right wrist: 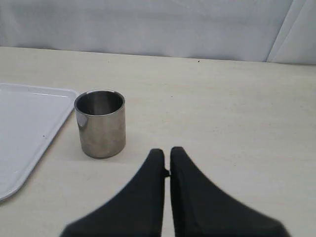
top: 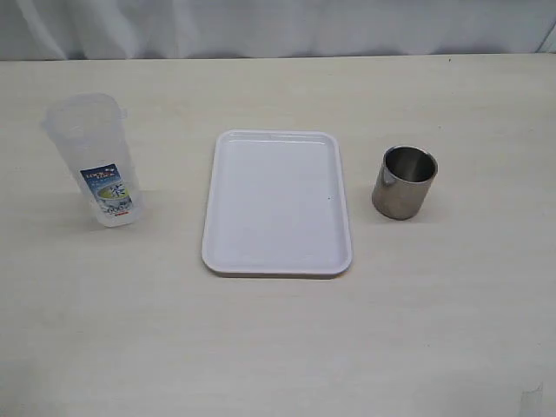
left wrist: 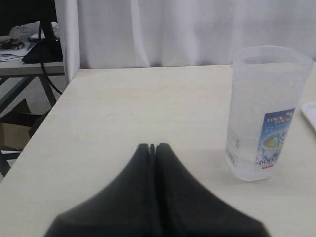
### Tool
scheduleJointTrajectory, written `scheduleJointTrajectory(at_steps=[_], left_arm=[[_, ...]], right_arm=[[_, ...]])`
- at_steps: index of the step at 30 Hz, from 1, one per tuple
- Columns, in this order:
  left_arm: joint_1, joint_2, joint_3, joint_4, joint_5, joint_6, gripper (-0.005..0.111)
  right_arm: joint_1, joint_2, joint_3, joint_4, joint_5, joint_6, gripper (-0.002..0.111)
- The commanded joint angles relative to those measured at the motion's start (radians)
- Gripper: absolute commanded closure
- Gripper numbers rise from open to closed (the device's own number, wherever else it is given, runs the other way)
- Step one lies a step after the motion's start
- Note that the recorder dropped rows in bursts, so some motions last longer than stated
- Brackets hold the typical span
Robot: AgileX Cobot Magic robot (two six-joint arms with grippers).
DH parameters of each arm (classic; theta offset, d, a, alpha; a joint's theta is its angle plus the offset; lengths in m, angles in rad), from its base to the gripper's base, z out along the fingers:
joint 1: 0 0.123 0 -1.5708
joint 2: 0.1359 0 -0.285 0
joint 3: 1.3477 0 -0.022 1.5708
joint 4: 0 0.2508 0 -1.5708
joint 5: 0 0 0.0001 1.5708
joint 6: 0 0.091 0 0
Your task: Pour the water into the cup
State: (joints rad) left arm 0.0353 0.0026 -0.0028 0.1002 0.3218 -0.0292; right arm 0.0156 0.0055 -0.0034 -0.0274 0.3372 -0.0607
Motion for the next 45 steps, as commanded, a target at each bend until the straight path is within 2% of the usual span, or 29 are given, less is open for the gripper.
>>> scheduleJointTrajectory(at_steps=[1, 7, 15, 22, 25, 28, 30, 32, 34, 35, 37, 39, 40, 41, 42, 45], left_arm=[[-0.003, -0.003, 0.003, -0.006, -0.012, -0.002, 0.107], [-0.003, -0.003, 0.003, 0.035, -0.043, 0.004, 0.107], [-0.003, -0.003, 0.003, 0.034, -0.382, 0.002, 0.107], [-0.003, -0.003, 0.003, 0.036, -0.515, -0.006, 0.107], [-0.003, -0.003, 0.003, 0.036, -0.591, -0.076, 0.107], [-0.003, -0.003, 0.003, 0.036, -0.71, -0.256, 0.107], [-0.003, -0.003, 0.003, 0.038, -0.747, -0.27, 0.107], [-0.001, -0.003, 0.003, 0.027, -0.747, -0.27, 0.107], [-0.001, -0.003, 0.003, -0.002, -0.757, -0.27, 0.105], [-0.001, -0.001, 0.003, -0.01, -0.762, -0.266, 0.1], [-0.001, 0.039, 0.003, -0.01, -0.762, -0.266, 0.08], [-0.001, 0.075, 0.003, -0.005, -0.762, -0.266, 0.047], [-0.001, 0.095, 0.003, -0.005, -0.764, -0.259, 0.027], [-0.001, 0.116, 0.003, -0.005, -0.764, -0.259, 0.014], [-0.001, 0.14, 0.003, -0.005, -0.766, -0.259, 0.008], [-0.001, 0.216, 0.003, 0.026, -0.796, -0.259, 0.007]], right_arm=[[-0.002, -0.005, 0.003, -0.003, 0.002, 0.002, 0.104], [-0.002, -0.005, 0.003, -0.004, 0.0, 0.002, 0.104], [-0.002, -0.005, 0.003, -0.004, -0.139, 0.002, 0.104], [-0.002, -0.005, 0.003, -0.004, -0.323, 0.002, 0.104], [-0.002, -0.005, 0.003, -0.004, -0.367, 0.002, 0.104], [-0.002, -0.005, 0.003, -0.004, -0.447, 0.002, 0.104], [-0.002, -0.005, 0.003, -0.004, -0.497, 0.039, 0.104], [-0.002, -0.005, 0.003, -0.004, -0.499, 0.161, 0.104], [-0.002, -0.005, 0.003, -0.004, -0.527, 0.18, 0.103], [-0.002, -0.005, 0.003, -0.004, -0.544, 0.182, 0.097], [-0.002, -0.005, 0.003, -0.004, -0.556, 0.184, 0.076], [-0.002, -0.005, 0.003, -0.004, -0.547, 0.184, 0.045], [-0.002, -0.005, 0.003, -0.004, -0.547, 0.184, 0.034], [-0.002, -0.005, 0.003, -0.004, -0.549, 0.184, 0.028], [-0.002, -0.005, 0.003, -0.004, -0.549, 0.184, 0.027], [-0.002, 0.028, 0.003, -0.004, -0.553, 0.184, 0.027]])
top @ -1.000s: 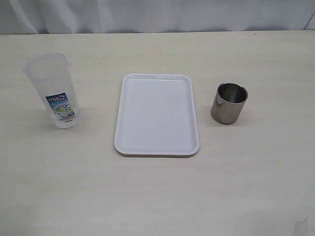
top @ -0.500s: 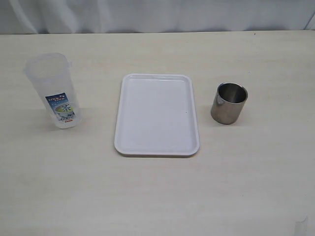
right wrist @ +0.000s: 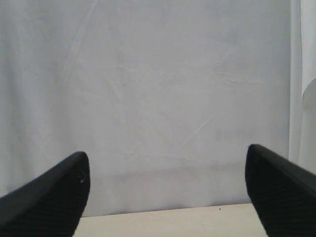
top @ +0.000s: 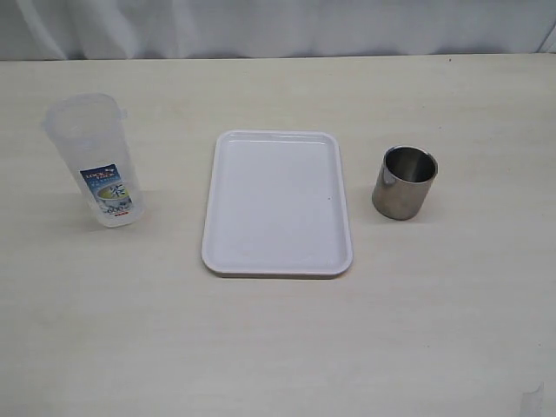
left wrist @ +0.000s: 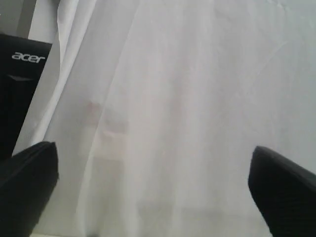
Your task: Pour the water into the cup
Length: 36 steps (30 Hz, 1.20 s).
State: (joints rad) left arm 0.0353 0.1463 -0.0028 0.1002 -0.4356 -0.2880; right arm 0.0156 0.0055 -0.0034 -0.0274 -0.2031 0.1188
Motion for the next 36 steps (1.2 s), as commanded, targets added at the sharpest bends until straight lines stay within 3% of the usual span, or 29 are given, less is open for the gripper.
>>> scheduleJointTrajectory(at_steps=[1, 5, 18, 24, 36], left_arm=[[-0.001, 0.099, 0.003, 0.063, -0.052, 0.0, 0.007], [-0.001, 0.216, 0.003, 0.205, -0.126, -0.061, 0.007], [-0.001, 0.527, 0.003, 0.229, -0.302, -0.058, 0.007], [-0.001, 0.603, 0.003, 0.218, -0.31, -0.054, 0.007], [-0.001, 0.822, 0.003, 0.215, -0.445, 0.086, 0.007]], right_arm=[[-0.002, 0.043, 0.003, -0.004, -0.019, 0.005, 0.027], [-0.002, 0.095, 0.003, -0.004, -0.035, 0.005, 0.027], [-0.002, 0.137, 0.003, -0.004, -0.05, 0.005, 0.027], [-0.002, 0.137, 0.003, -0.004, -0.047, 0.005, 0.027], [-0.002, 0.137, 0.003, -0.004, -0.043, 0.005, 0.027]])
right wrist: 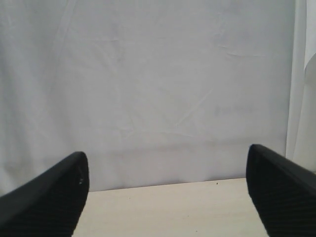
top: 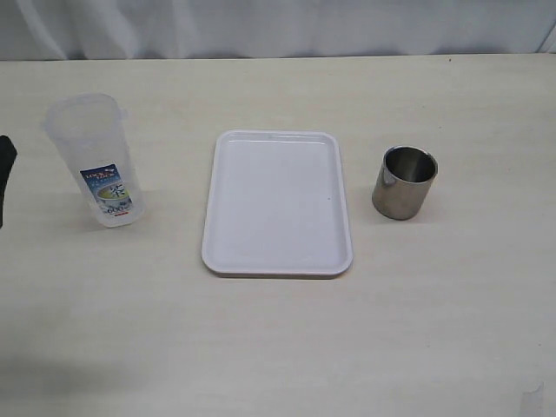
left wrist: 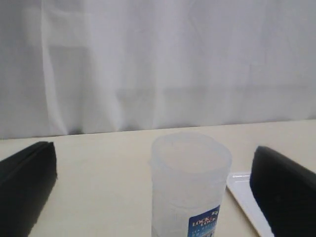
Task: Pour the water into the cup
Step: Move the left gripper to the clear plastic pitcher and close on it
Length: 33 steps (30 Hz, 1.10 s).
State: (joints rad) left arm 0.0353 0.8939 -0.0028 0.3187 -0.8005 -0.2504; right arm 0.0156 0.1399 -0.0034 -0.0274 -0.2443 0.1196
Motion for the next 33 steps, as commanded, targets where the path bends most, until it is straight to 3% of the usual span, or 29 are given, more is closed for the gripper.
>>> scheduleJointTrajectory(at_steps=[1, 10, 33], left_arm=[[-0.001, 0.099, 0.003, 0.011, -0.103, 0.049, 0.007], [-0.001, 0.302, 0.003, 0.044, -0.243, 0.049, 0.007], [-0.001, 0.746, -0.161, 0.231, -0.302, 0.063, 0.007]], right_arm=[[-0.002, 0.003, 0.003, -0.004, 0.003, 0.004, 0.027], [-0.002, 0.003, 0.003, -0.004, 0.009, 0.004, 0.027], [-0.002, 0.003, 0.003, -0.004, 0.009, 0.004, 0.027]])
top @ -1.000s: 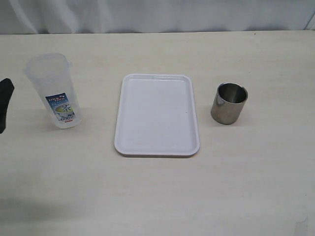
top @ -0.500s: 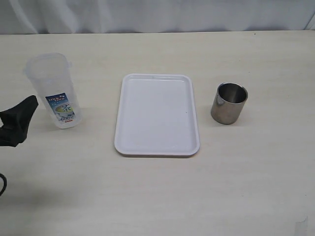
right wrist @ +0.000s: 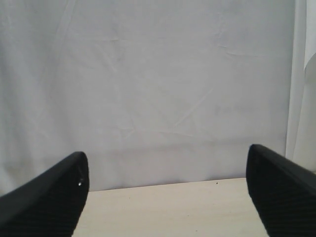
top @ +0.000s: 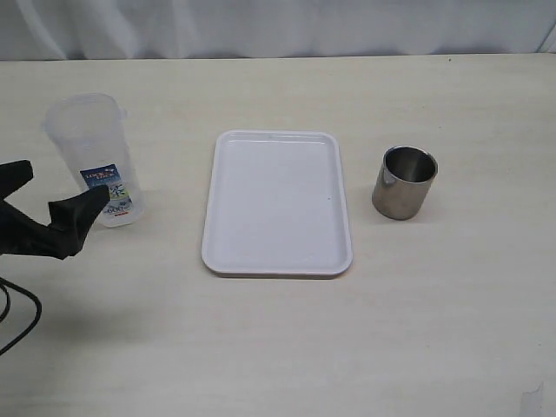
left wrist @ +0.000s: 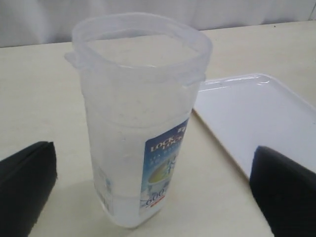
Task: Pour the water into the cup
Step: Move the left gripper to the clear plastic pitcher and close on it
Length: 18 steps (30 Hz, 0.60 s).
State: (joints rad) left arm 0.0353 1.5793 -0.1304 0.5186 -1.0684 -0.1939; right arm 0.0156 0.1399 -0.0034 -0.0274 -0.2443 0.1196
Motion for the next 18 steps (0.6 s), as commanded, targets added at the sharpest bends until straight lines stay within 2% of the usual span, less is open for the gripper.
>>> scheduleJointTrajectory(at_steps=[1, 10, 18], left_arm=[[-0.001, 0.084, -0.042, 0.049, -0.051, 0.006, 0.007], [-0.001, 0.234, -0.166, 0.054, -0.096, 0.006, 0.007], [-0.001, 0.279, -0.243, 0.076, -0.105, 0.006, 0.007]], right_arm=[[-0.002, 0.003, 0.003, -0.004, 0.009, 0.004, 0.027], [-0.002, 0.003, 0.003, -0.004, 0.009, 0.004, 0.027], [-0.002, 0.003, 0.003, -0.004, 0.009, 0.004, 0.027]])
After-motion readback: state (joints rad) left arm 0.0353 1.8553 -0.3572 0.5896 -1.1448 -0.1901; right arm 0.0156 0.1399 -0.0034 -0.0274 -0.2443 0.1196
